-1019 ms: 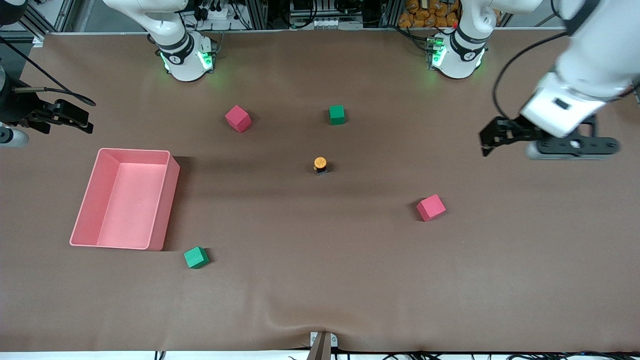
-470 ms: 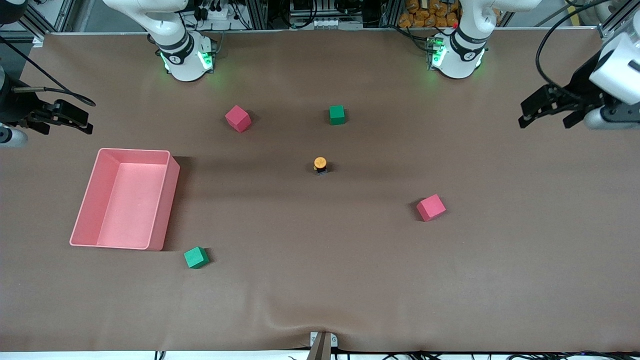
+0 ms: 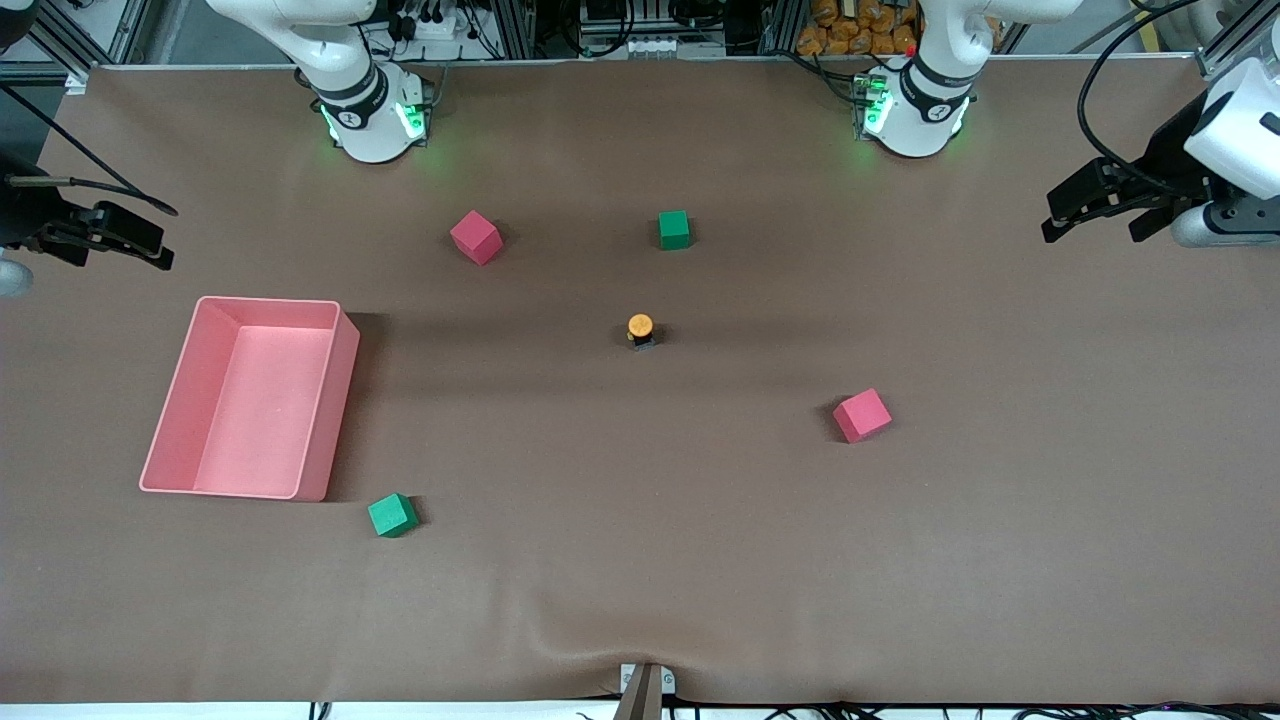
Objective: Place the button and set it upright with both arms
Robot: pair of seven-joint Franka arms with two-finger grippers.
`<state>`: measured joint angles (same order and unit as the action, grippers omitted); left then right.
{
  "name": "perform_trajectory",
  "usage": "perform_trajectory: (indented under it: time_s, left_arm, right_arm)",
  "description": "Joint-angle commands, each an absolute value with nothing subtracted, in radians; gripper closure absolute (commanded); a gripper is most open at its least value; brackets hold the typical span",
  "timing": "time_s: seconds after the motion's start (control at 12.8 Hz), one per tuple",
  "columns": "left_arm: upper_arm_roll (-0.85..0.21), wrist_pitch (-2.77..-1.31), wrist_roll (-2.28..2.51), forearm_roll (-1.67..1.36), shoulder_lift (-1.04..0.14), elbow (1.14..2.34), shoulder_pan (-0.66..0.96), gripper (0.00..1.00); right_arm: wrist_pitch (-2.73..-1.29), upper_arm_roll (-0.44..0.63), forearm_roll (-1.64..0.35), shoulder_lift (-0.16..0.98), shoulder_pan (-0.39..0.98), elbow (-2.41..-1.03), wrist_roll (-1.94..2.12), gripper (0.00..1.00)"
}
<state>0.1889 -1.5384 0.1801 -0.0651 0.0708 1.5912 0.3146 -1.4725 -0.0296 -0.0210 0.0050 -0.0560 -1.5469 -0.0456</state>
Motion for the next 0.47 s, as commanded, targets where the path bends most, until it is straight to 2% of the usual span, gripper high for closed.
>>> perform_trajectory:
  time_s: [0.0, 0.39]
  left_arm:
    - [0.181, -1.536, 0.164, -0.044, 0.072, 1.571, 0.308, 0.00]
    - [0.190, -1.536, 0.124, -0.046, 0.057, 1.572, 0.301, 0.00]
  right_arm:
    - [-1.457, -0.041, -0.021, 0.002, -0.071, -1.531, -0.058, 0.00]
    - [-1.454, -0.041, -0.021, 0.002, -0.075, -1.531, -0.052, 0.00]
